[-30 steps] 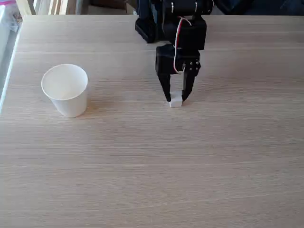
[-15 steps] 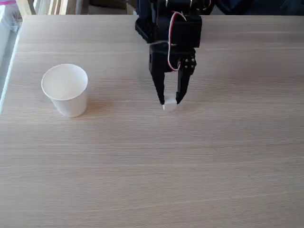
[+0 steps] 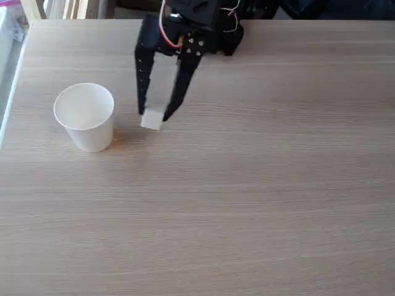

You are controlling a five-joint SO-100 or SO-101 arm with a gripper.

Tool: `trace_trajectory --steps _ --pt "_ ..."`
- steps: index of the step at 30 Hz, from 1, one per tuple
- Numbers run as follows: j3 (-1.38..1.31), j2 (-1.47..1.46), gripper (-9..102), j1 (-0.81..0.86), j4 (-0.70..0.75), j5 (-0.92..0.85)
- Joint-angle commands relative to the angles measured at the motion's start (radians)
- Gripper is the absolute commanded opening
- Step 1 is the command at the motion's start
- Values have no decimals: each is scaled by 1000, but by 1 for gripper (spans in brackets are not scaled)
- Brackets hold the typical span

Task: Grasp a block and put it in the bin.

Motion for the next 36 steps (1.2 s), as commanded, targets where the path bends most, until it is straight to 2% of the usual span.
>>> trace_trajectory --steps 1,7,14,16,20,26,32,34,36 --pt "-43 29 0 132 -17 -57" --pt "-38 18 0 316 -12 -137" --pt "18 25 0 382 14 -192" --pt "23 26 9 382 14 -179" --pt "23 25 18 373 -3 -117" --pt "25 18 24 353 -25 -100" --pt "25 18 22 345 -26 -114" --pt "35 21 16 334 -26 -129" --pt "55 35 5 307 -38 -120"
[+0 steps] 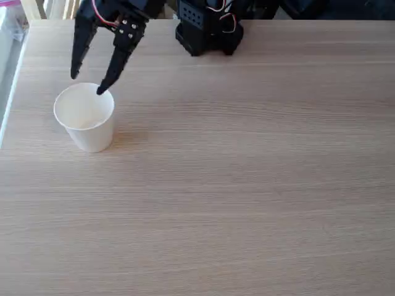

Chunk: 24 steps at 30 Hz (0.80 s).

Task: Grasp a block and put it in the bin.

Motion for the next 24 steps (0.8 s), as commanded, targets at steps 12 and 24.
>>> trace_trajectory --steps 12,24 --pt "318 365 0 -488 -6 336" --pt "667 857 0 -808 491 276"
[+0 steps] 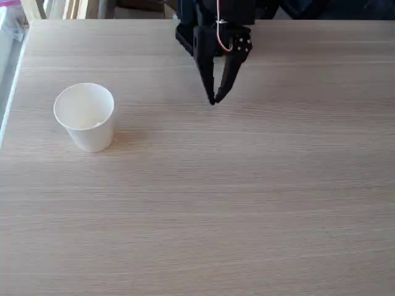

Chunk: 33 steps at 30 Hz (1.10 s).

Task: Grasp a block and put it in the bin.

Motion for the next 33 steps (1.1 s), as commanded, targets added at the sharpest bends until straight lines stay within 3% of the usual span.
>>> trace_trajectory --steps 1,8,13,24,33 --pt "57 98 0 -34 78 -67" --pt "179 222 0 -31 172 -83" --pt "183 241 0 -40 279 3" --pt "184 242 1 -43 287 83" --pt "184 242 13 -31 287 71"
